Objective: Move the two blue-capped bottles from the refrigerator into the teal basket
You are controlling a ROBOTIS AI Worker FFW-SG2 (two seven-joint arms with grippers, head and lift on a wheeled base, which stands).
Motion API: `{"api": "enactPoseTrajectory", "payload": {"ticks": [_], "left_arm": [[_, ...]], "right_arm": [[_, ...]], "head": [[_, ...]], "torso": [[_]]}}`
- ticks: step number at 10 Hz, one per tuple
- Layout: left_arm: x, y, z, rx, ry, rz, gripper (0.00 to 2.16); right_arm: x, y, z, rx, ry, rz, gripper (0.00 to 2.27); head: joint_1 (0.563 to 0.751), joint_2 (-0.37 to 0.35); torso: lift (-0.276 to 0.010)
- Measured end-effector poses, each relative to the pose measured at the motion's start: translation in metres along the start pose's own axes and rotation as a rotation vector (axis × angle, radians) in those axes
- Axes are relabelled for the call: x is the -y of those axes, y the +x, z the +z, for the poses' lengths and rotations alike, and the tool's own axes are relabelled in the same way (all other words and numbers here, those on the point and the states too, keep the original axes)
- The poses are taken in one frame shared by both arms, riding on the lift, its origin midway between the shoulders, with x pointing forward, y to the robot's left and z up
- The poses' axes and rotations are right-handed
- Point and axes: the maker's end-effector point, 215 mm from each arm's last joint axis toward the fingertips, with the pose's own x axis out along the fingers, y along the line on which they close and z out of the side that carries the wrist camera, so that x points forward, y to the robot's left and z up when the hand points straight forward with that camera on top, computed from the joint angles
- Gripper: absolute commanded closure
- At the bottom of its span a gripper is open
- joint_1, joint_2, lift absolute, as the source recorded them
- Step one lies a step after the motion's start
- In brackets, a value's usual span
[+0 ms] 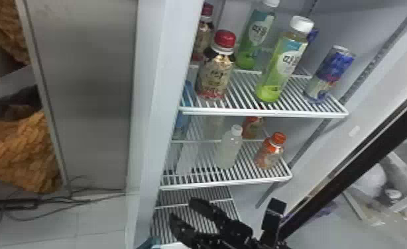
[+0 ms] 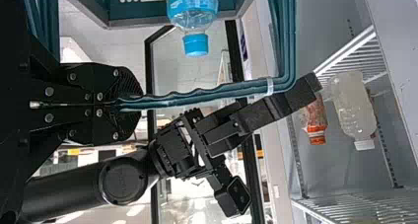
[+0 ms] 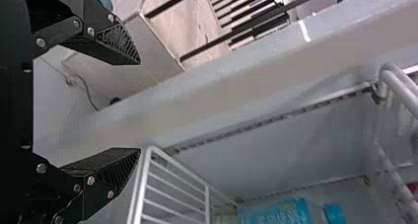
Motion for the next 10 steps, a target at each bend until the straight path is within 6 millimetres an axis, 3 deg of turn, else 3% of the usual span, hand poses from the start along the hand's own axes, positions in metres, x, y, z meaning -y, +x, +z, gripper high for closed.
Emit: {"api": "enactPoseTrajectory", "payload": {"ticks": [6,10], "left_arm": [[0.000,0.000,0.001,0.000,0.002,0.000,1.16],[0.000,0.000,0.001,0.001,0.002,0.000,1.16]], "right_arm": [[0.045,0.011,0.033,0.082,-0.117,-0.113,0.42],[0.066,0.023,0.050,0.132,-0.163,-0.163,0.26]], "head": [[0.695,-0.350],[0.695,-0.350]], "torso": [[-0.167],[-0.167]]}}
